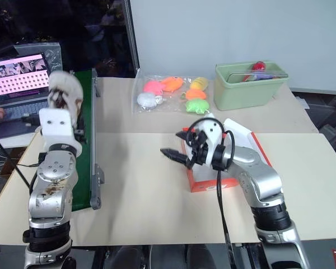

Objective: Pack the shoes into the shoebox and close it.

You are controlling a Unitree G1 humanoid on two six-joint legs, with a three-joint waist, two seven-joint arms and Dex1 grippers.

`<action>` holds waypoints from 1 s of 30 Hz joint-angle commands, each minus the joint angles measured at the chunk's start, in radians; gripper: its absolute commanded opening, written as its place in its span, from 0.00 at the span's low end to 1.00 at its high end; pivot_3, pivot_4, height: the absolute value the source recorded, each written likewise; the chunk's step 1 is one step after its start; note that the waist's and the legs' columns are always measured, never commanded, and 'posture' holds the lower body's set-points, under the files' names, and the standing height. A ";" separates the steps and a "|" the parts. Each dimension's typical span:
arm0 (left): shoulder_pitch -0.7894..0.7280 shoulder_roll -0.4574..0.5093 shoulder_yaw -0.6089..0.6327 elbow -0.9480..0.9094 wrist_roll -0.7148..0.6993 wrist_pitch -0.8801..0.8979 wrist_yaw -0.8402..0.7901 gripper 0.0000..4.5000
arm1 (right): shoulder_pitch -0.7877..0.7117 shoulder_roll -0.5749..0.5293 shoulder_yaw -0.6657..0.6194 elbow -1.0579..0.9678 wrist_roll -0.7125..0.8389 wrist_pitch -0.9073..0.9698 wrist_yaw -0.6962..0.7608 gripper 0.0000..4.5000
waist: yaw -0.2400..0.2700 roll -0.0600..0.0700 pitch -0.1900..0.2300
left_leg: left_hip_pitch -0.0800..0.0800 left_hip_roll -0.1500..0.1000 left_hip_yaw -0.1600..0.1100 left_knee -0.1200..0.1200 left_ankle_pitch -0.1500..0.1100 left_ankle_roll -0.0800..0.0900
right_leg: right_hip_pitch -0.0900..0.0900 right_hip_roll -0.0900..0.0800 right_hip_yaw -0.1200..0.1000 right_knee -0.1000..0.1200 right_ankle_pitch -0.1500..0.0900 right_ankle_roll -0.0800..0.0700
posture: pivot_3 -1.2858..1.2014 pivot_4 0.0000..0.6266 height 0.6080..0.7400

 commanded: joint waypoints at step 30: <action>-0.099 -0.129 -0.161 0.024 -0.288 -0.038 -0.343 0.53 | -0.221 0.356 -0.336 0.264 0.758 0.316 -0.683 0.77 | -0.024 0.001 0.000 | -0.005 0.001 0.000 0.000 0.000 0.001 | -0.004 0.001 -0.001 -0.001 0.000 0.001 | 0.52 0.24 0.92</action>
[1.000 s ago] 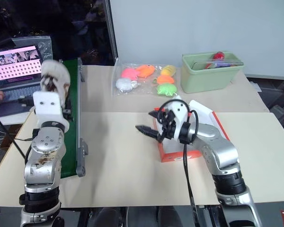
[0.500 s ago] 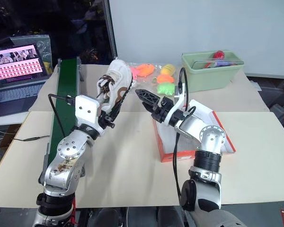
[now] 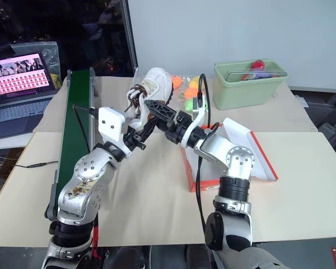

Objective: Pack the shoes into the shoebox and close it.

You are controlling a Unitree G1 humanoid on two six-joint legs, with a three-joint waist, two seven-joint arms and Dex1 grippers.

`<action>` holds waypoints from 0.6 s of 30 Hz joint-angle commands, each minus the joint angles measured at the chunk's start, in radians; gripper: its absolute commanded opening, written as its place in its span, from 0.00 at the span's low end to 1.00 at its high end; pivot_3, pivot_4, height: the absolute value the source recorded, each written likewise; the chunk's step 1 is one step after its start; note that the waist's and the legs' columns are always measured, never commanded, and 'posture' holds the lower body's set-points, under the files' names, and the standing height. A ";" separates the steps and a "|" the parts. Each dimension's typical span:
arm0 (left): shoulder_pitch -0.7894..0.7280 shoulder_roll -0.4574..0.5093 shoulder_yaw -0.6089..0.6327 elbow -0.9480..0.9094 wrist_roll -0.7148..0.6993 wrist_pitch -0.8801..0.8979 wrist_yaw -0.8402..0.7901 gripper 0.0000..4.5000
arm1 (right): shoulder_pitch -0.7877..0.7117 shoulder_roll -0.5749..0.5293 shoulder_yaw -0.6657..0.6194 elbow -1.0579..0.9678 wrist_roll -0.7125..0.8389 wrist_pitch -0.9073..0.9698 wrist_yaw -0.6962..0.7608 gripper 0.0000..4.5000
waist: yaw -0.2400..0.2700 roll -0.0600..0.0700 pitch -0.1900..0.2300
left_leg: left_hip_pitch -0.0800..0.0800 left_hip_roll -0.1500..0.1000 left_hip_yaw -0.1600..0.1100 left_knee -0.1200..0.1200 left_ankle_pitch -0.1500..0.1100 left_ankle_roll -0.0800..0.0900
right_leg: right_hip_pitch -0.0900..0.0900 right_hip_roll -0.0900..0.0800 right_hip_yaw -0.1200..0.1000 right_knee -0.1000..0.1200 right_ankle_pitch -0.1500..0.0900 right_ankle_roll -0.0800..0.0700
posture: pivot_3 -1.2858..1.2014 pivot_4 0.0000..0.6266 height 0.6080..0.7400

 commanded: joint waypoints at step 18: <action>0.006 0.016 -0.026 -0.043 -0.016 0.027 -0.045 0.53 | -0.010 0.021 0.040 -0.089 0.031 -0.072 0.012 0.23 | -0.009 0.000 0.000 | 0.000 0.000 0.000 0.000 0.000 0.000 | 0.000 0.000 0.000 0.000 0.000 0.000 | 0.52 0.24 0.92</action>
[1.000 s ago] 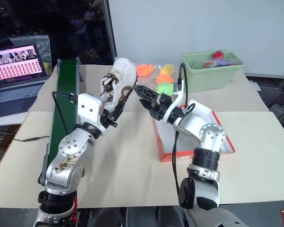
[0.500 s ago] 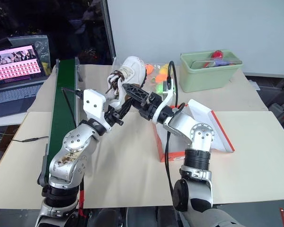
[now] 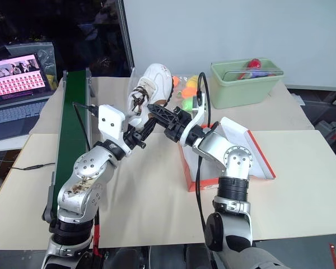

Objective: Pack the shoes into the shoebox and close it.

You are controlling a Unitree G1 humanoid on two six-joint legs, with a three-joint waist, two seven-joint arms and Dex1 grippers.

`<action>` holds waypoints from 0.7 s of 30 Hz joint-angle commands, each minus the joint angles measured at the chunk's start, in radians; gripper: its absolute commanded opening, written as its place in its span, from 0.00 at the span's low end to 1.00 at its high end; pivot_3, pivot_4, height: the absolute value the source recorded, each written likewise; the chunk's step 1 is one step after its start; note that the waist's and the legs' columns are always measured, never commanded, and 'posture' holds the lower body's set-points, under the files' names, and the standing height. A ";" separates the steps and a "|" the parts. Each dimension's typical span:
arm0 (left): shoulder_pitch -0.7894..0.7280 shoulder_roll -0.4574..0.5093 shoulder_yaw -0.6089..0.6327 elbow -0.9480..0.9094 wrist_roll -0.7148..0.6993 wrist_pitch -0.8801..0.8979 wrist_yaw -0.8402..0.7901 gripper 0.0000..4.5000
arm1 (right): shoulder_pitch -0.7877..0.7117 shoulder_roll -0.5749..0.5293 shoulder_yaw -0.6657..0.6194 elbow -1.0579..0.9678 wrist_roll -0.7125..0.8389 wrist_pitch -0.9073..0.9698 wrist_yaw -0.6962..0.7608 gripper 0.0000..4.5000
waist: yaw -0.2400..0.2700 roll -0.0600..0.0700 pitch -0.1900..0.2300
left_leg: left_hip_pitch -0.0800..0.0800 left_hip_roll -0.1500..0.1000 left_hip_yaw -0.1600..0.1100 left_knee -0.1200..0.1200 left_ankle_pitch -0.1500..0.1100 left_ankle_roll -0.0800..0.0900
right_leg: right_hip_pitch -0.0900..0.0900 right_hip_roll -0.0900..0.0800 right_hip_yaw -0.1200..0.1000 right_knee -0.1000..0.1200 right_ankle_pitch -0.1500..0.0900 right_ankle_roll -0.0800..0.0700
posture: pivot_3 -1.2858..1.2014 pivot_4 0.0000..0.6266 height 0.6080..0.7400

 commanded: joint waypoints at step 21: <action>0.142 0.204 -0.070 -0.051 -0.036 -0.132 -0.259 0.99 | -0.078 -0.524 0.068 -0.061 -0.296 -0.044 -0.008 0.23 | -0.002 0.004 0.002 | 0.000 0.000 0.002 -0.004 0.000 0.000 | -0.002 0.000 0.002 -0.002 0.000 0.001 | 0.52 0.24 0.92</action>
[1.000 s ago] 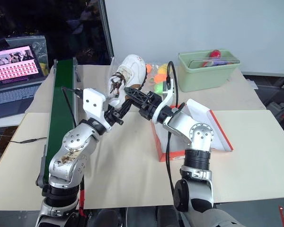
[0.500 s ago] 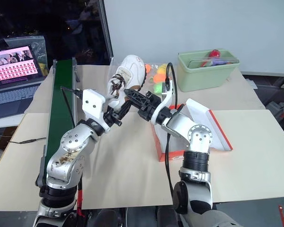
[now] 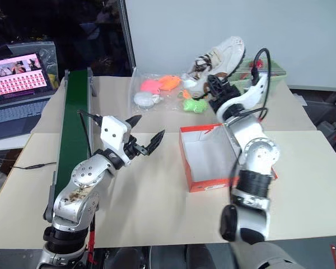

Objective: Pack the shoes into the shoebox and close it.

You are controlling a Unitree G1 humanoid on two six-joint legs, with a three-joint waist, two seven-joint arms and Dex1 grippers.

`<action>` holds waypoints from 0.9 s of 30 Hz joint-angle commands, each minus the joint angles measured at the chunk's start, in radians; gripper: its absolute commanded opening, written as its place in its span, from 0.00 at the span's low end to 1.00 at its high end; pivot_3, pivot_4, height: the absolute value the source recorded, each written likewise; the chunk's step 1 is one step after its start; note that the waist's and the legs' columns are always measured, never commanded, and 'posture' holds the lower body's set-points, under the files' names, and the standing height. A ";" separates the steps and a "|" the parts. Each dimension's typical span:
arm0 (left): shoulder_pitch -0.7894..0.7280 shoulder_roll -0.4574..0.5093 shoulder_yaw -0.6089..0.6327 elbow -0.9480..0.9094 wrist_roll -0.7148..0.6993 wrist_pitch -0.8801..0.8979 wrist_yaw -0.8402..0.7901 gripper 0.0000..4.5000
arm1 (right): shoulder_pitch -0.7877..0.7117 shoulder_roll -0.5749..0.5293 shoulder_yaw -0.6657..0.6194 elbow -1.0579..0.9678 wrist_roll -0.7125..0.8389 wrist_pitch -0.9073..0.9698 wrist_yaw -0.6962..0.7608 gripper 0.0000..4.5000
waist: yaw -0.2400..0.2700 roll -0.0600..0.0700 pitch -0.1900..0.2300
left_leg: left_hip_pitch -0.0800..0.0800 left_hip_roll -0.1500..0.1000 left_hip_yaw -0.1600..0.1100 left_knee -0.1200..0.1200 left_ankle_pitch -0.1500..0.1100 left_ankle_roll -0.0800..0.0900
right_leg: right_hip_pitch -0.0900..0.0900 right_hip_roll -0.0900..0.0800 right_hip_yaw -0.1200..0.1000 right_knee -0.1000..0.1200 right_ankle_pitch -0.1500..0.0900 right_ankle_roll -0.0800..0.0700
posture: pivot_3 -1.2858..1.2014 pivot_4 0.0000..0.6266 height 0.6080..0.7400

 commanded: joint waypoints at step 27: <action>0.007 0.179 -0.047 -0.016 -0.122 -0.089 -0.358 0.99 | -0.087 -0.482 0.536 0.333 -0.441 0.564 0.618 0.23 | 0.007 0.001 0.001 | 0.001 0.000 0.000 0.000 0.000 0.000 | 0.001 0.000 0.000 0.000 -0.002 -0.002 | 0.52 0.24 0.92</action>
